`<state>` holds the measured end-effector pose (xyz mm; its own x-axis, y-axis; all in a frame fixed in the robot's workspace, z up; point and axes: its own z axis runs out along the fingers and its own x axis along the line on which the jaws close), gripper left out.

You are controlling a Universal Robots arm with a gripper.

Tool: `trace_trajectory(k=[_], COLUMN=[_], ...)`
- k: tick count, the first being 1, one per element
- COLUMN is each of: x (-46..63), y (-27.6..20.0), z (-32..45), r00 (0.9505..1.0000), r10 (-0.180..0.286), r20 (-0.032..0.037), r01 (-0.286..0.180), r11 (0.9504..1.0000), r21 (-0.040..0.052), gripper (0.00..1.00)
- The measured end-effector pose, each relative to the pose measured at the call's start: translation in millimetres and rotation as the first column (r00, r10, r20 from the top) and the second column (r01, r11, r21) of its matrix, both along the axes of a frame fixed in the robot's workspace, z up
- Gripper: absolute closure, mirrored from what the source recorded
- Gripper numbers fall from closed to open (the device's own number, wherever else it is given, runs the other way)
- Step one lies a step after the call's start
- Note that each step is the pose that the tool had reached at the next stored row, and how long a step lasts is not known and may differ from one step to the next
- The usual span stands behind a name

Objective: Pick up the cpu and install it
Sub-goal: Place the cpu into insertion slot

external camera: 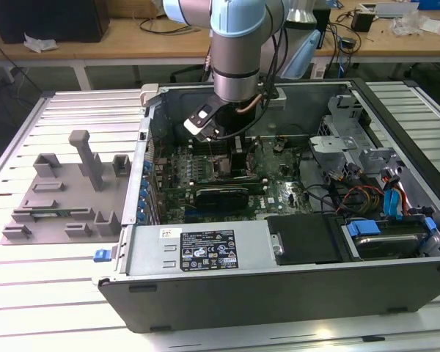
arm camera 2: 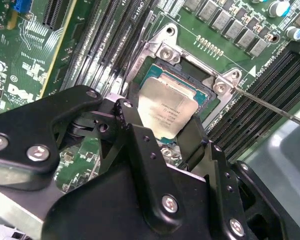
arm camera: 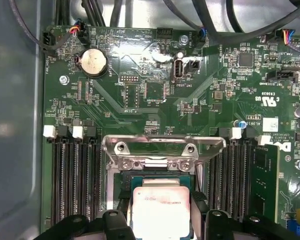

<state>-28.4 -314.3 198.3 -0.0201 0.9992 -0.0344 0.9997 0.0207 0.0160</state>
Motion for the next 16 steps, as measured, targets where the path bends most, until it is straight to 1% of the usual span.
trace_trajectory(k=[6, 11, 16], x=[0.0, 0.0, 0.0], y=[1.4, 1.5, 1.8], z=[-0.4, -0.8, -1.2], r00=[1.0, 0.9996, 0.9995], r10=[-0.006, -0.03, -0.031], r20=[-0.0001, -0.0002, -0.0001], r01=[0.006, 0.03, 0.031], r11=[1.0, 0.9996, 0.9995], r21=[0.0007, 0.0005, 0.0005], gripper=[0.45, 0.45, 0.45])
